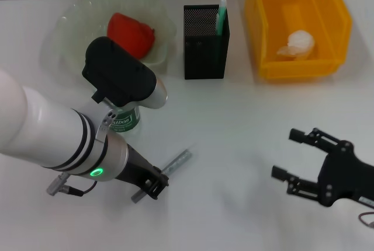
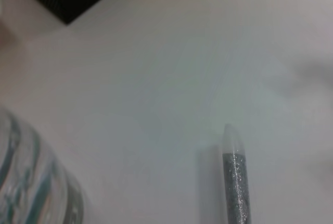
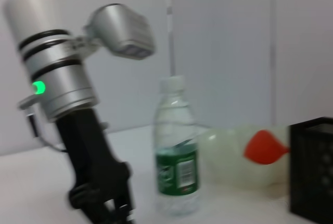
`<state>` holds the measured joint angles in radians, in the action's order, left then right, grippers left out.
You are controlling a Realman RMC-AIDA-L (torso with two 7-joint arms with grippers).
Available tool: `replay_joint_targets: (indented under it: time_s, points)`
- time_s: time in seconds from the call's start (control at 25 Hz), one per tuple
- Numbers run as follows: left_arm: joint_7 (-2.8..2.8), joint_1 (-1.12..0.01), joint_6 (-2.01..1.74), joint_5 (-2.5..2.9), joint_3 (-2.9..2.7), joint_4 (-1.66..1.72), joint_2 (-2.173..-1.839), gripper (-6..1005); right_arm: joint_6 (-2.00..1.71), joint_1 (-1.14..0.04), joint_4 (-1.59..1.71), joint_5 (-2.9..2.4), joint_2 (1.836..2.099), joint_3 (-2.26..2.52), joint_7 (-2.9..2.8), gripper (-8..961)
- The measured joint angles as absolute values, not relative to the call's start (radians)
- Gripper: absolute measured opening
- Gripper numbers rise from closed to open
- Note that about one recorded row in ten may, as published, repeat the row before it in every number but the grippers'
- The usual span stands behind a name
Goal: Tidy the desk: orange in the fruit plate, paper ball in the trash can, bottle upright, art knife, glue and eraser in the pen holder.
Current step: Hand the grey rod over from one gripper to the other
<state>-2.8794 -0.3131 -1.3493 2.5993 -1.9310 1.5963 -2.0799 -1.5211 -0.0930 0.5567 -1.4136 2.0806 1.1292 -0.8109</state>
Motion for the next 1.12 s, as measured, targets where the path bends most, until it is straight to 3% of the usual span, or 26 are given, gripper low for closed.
replay_joint_targets:
  time_s: [0.44,0.72,0.8,0.92,1.12]
  points:
    - [-2.865,-0.285,-1.344,2.594,-1.934,1.705,-2.076,134,-1.728,-0.126,0.372,-1.409,2.076,0.723,-0.890,718]
    - [-2.705,-0.129,-1.131,2.547,-1.996,1.929,-2.072,132,-1.941,-0.121,0.360,-1.407,2.064,0.596,-1.040,712]
    - [-2.705,-0.129,-1.131,2.547,-1.996,1.929,-2.072,131,-1.979,-0.121,0.360,-1.407,2.064,0.590,-1.056,710]
    - [-2.408,-0.005,-0.852,2.391,-2.045,1.934,-2.070,130,-2.009,-0.126,0.359,-1.408,2.065,0.590,-1.079,708]
    - [-2.089,0.008,-0.762,2.084,-2.024,1.839,-2.069,130,-2.025,-0.142,0.359,-1.413,2.064,0.597,-1.080,703]
